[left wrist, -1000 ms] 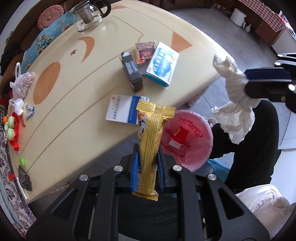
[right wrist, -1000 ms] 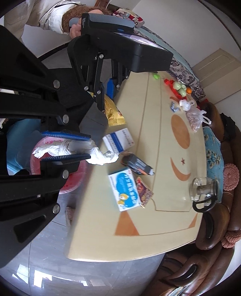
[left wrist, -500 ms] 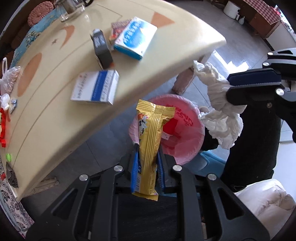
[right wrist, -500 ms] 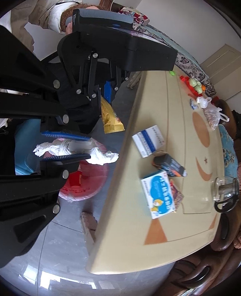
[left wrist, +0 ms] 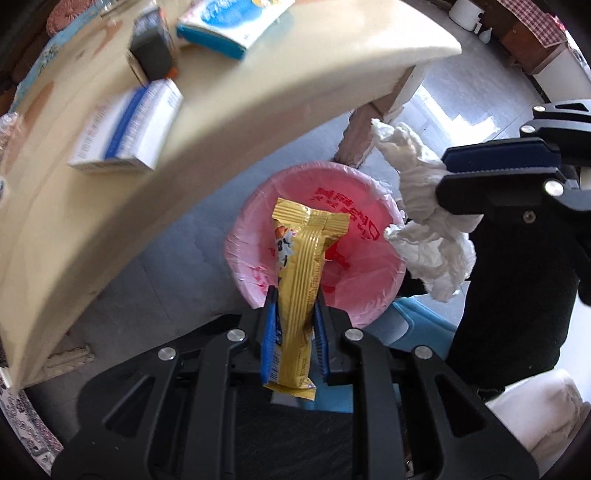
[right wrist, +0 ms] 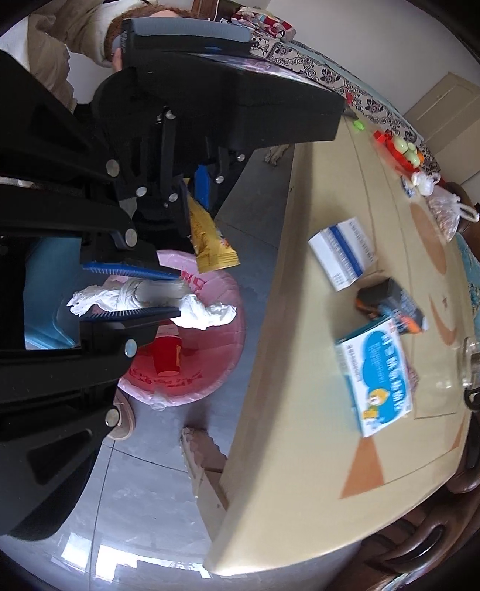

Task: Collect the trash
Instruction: 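Open the left tool over the pink bin while the right tool releases the tissue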

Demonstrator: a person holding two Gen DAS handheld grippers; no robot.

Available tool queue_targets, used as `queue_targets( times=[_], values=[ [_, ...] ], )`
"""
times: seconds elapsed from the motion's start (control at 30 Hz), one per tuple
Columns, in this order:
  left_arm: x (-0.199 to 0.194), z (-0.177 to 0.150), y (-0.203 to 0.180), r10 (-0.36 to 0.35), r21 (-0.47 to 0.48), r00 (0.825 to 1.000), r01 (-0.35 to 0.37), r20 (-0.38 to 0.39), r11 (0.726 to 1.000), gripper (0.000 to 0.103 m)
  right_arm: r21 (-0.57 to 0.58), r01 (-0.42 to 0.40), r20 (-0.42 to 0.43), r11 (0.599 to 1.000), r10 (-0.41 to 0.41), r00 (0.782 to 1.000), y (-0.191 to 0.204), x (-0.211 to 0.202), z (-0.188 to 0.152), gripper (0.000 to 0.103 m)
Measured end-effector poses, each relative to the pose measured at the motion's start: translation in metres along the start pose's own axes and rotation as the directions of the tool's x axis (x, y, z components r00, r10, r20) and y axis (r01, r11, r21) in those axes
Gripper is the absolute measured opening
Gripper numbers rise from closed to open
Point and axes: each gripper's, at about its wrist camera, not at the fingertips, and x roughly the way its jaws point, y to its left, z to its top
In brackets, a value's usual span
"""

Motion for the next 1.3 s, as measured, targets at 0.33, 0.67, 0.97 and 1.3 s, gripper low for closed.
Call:
queue_targets(
  times=[0.33, 0.67, 0.97, 1.3],
  values=[
    [0.074, 0.006, 0.012, -0.119, -0.139, 0.992, 0.112, -0.039, 0.984, 0.019, 0.038, 0.043, -0.029, 0.998, -0.042, 0.999, -0.027, 0.063, -0.007, 0.016],
    [0.140, 0.004, 0.023, -0.222, -0.299, 0.972, 0.189, -0.079, 0.935, 0.019, 0.058, 0.077, -0.060, 0.995, -0.073, 0.996, -0.051, 0.116, -0.014, 0.016],
    [0.188, 0.012, 0.027, -0.248, -0.335, 0.956, 0.185, -0.157, 0.924, 0.019, 0.081, 0.081, -0.128, 0.993, -0.070, 0.989, -0.066, 0.152, -0.020, 0.016],
    [0.202, 0.010, 0.033, -0.235, -0.331, 0.952, 0.162, -0.195, 0.930, 0.019, 0.060, 0.100, -0.172, 0.993, -0.089, 0.981, -0.067, 0.175, -0.021, 0.016]
  ],
)
